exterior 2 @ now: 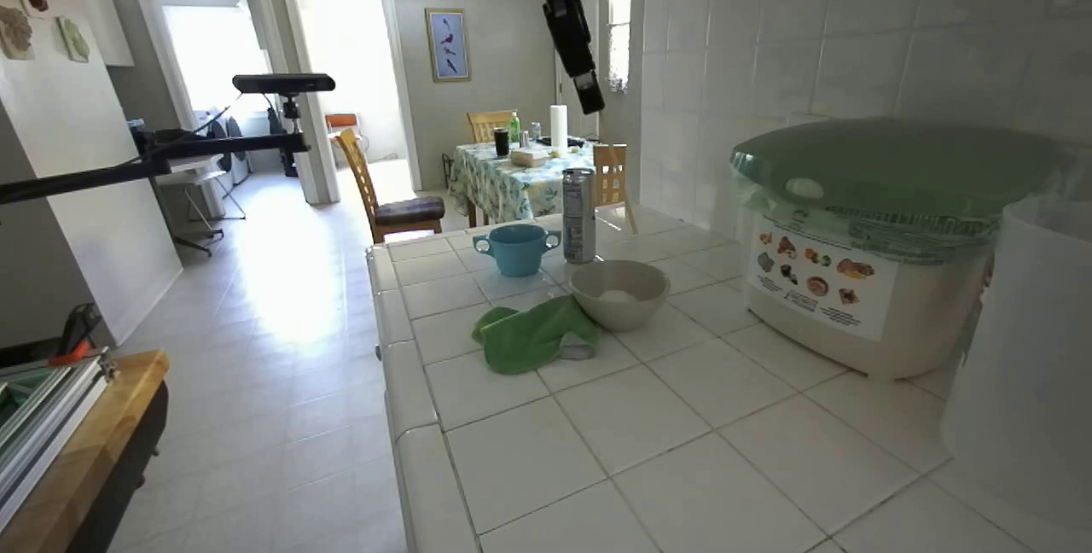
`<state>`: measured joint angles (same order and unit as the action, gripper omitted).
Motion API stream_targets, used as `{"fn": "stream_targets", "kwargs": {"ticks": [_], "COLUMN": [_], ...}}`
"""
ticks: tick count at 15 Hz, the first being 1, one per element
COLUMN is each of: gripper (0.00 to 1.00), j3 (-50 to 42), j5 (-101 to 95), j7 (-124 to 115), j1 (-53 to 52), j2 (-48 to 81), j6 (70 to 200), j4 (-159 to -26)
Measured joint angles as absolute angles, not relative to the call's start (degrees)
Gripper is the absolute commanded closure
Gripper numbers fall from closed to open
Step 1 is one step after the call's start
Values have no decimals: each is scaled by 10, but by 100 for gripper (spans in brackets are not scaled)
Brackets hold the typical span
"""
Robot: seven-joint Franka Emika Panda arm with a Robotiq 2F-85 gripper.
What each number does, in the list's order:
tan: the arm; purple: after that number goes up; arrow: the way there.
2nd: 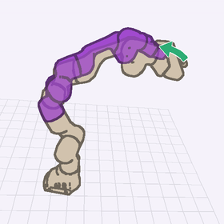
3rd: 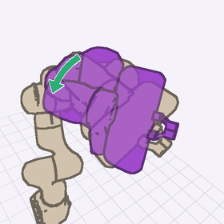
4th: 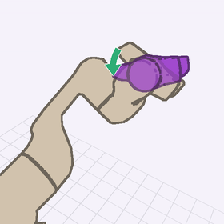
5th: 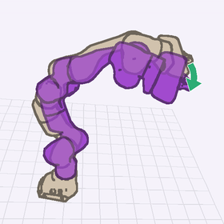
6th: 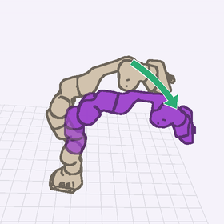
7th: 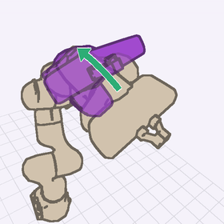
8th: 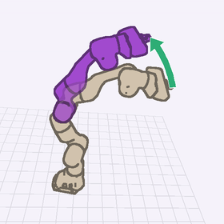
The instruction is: Use the stick to stir the bowl
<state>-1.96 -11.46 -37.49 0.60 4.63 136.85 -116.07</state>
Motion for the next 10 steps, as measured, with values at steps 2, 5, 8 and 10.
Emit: {"fn": "stream_targets", "kwargs": {"ticks": [2,5,8,10], "gripper": [99,99,99,99], "j3": [-19,-19,-20,-21], "j5": [-118,-119,-119,-118], "j7": [-381,-395,-415,-429], "j1": [-1,-8,-8,-8], "j2": [53,60,61,62], "j6": [1393,1418,1441,1456], "j4": [-1164,-1173,-1198,-1216]}}
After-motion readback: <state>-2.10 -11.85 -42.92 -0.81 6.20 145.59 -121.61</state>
